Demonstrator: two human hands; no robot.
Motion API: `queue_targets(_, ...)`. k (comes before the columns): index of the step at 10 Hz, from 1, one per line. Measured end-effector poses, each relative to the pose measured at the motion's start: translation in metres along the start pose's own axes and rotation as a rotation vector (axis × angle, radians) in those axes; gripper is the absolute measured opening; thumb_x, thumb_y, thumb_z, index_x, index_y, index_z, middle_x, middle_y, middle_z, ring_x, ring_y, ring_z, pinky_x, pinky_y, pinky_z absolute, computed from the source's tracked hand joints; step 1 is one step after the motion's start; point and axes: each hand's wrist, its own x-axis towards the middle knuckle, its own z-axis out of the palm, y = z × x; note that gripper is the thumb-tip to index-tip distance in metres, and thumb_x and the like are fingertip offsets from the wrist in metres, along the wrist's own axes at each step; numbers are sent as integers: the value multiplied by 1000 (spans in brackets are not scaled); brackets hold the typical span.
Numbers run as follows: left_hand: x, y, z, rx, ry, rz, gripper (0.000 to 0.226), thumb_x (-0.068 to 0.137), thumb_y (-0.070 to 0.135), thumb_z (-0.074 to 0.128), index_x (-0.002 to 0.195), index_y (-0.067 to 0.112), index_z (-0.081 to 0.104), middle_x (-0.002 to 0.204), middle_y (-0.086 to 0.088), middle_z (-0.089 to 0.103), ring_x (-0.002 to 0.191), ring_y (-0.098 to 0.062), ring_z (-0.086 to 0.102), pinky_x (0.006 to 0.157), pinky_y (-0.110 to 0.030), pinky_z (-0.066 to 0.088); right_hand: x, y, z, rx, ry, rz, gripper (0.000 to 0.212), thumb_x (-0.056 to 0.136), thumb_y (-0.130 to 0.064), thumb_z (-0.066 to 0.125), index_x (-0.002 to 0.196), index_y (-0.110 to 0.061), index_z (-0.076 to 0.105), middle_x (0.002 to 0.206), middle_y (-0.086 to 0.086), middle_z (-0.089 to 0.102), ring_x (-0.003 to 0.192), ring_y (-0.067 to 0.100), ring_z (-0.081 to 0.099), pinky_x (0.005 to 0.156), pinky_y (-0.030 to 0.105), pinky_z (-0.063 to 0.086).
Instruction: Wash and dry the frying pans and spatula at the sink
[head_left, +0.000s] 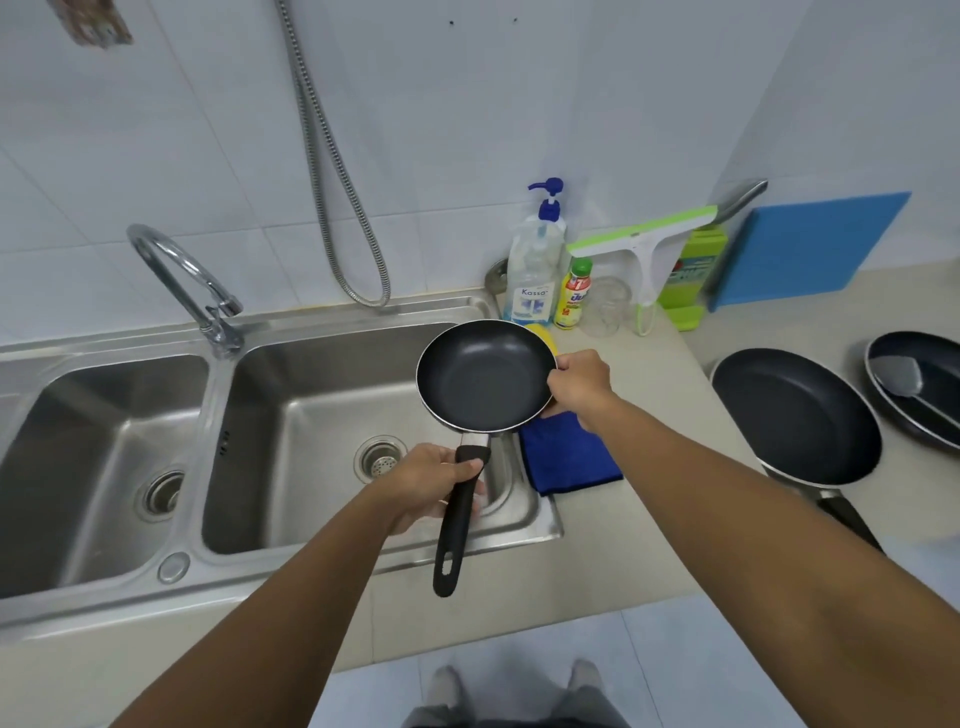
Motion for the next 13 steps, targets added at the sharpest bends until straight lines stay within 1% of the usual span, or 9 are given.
queue_targets(2,27,8,88,149,-17,-39,28,98,15,70,115,-7,64,98,-21,77,73,-26,75,62,-35,63,31,48,-69,-17,38,29,33,82,3,46,85,-6,77,89,13,72,70,35,73,48,40,61)
queue_targets(3,41,11,145,176,-6,-62,27,98,14,70,110,-9,64,92,-19,72,72,-27,72,57,-33,63,62,88,-110,-55,60,24,27,71,-7,45,81,1,69,75,10,64,62,27,63,51,54,61)
queue_targets(6,87,10,271,291,16,-56,15,95,20,74,93,15,59,105,-19,74,88,-35,77,78,-49,65,111,155,-205,-166,139,16,20,75,-10,51,79,-1,69,65,2,51,61,16,50,57,45,63)
queue_targets(7,98,11,291,333,14,-91,17,95,23,74,96,14,59,108,-18,75,88,-34,78,79,-47,65,123,167,-220,-256,134,13,20,75,-13,54,80,4,64,63,0,44,65,14,43,61,30,55)
queue_targets(9,111,7,310,315,29,-113,30,93,24,76,111,6,62,106,-16,75,82,-33,79,76,-47,65,161,202,-226,-258,108,47,42,63,-23,47,93,2,64,63,-2,45,60,13,45,62,57,60)
queue_targets(10,111,9,314,312,26,-127,24,94,25,75,107,9,62,107,-15,75,84,-31,79,76,-43,66,149,189,-226,-275,117,15,39,69,-23,49,95,3,64,65,-1,47,59,26,54,66,47,62)
queue_targets(11,110,11,317,281,-11,-153,24,98,26,70,109,7,60,104,-19,77,85,-34,79,82,-47,64,132,173,-228,-321,92,-8,19,85,-12,54,82,6,61,70,5,47,70,20,43,64,24,42)
queue_targets(12,105,18,314,408,-32,-157,25,107,26,54,113,3,61,99,-22,78,84,-34,79,83,-43,64,128,167,-227,-382,86,-63,24,89,-9,53,67,-2,47,70,7,49,74,28,46,61,31,36)
queue_targets(13,96,25,294,461,44,-132,35,111,24,39,123,-1,61,104,-22,76,71,-27,75,67,-33,64,118,159,-223,-398,151,-146,12,90,-12,50,88,-12,62,104,20,61,105,41,57,85,38,48)
